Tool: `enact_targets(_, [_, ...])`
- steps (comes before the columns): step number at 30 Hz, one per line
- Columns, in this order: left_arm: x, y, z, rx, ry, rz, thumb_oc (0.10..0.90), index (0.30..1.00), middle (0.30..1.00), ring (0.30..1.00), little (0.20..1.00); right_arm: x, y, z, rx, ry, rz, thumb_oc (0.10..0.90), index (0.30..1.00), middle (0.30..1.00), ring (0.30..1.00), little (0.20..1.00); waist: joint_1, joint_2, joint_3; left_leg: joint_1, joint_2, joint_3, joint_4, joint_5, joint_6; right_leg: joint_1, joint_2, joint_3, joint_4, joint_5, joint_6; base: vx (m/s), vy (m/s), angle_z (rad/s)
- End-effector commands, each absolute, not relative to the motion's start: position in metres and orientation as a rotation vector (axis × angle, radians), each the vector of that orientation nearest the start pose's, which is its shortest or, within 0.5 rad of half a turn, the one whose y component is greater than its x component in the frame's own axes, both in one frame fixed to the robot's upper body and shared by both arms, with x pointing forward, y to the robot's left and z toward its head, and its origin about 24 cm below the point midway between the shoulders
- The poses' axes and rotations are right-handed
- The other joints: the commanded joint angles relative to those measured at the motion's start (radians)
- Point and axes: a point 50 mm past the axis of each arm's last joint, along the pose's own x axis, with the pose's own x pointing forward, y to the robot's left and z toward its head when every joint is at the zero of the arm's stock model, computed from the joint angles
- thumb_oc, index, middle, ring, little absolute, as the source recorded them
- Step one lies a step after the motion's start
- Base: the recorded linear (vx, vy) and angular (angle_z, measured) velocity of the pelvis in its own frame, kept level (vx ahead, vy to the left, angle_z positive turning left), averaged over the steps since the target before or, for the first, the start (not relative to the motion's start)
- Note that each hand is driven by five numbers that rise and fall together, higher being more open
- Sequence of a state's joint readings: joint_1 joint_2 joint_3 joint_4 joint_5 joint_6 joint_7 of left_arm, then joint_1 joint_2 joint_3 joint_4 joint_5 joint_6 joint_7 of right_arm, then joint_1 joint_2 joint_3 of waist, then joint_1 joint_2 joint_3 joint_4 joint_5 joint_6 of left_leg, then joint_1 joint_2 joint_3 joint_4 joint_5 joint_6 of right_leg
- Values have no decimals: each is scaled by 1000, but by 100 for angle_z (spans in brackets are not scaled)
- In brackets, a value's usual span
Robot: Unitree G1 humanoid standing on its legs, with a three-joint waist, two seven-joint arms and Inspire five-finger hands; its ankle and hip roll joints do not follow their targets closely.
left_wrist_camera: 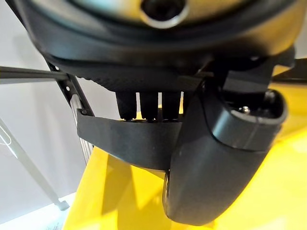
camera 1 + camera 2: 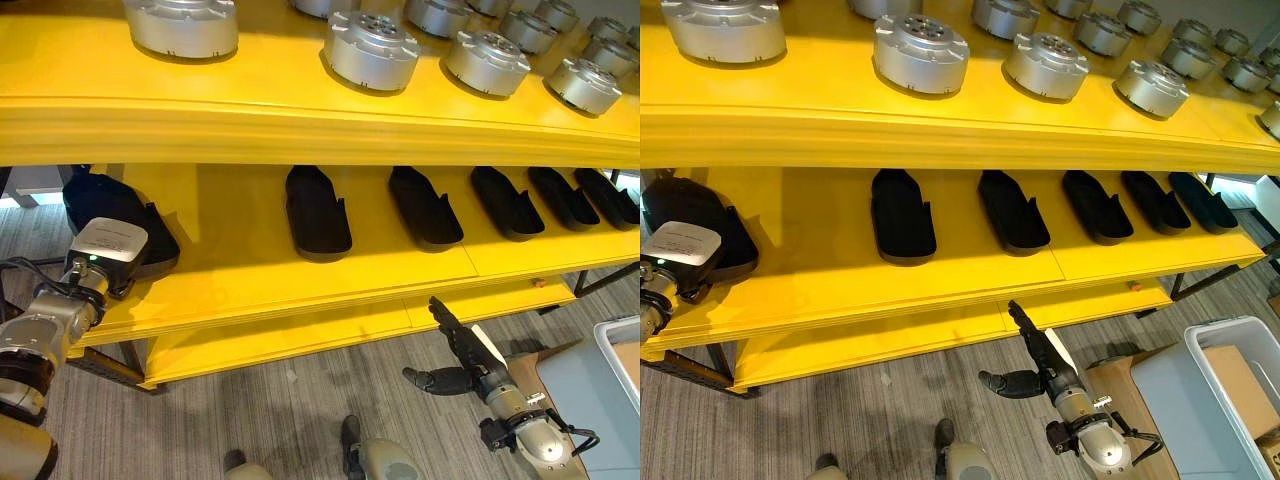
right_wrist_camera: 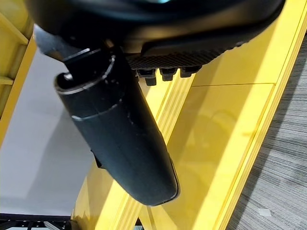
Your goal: Move parts from the plastic box to the shelf.
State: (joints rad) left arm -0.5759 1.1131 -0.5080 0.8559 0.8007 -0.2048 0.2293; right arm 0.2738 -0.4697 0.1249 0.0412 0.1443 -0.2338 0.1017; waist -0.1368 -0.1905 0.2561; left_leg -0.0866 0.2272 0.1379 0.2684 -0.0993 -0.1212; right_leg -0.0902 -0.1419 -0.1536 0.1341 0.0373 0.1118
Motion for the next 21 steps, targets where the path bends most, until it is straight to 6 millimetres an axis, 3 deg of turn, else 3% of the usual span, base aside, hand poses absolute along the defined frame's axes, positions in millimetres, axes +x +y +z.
enact_targets(1, [300,398,195,2070,131,206,400,300,300,300,300,204,-227,62,-277,-152,133,900,1000,1000,1000,1000,1,-20,-37,-81,16,-3,132,-85,42,94,-75,19,-27,-49,93,0,0,0])
enact_targets(11, [310,371,201,2185,-55,119,400,300,300,300,300,203,-232,65,-289,-165,120,900,1000,1000,1000,1000,-2,-4,-29,-85,20,-5,146,-96,39,88,-71,27,-18,-58,92,0,0,0])
enact_targets(21, [311,361,206,2323,-108,-10,400,300,300,300,300,203,-235,67,-301,-172,117,900,1000,1000,1000,1000,-11,19,-28,-100,19,-5,159,-100,39,75,-74,31,-11,-61,94,0,5,-1])
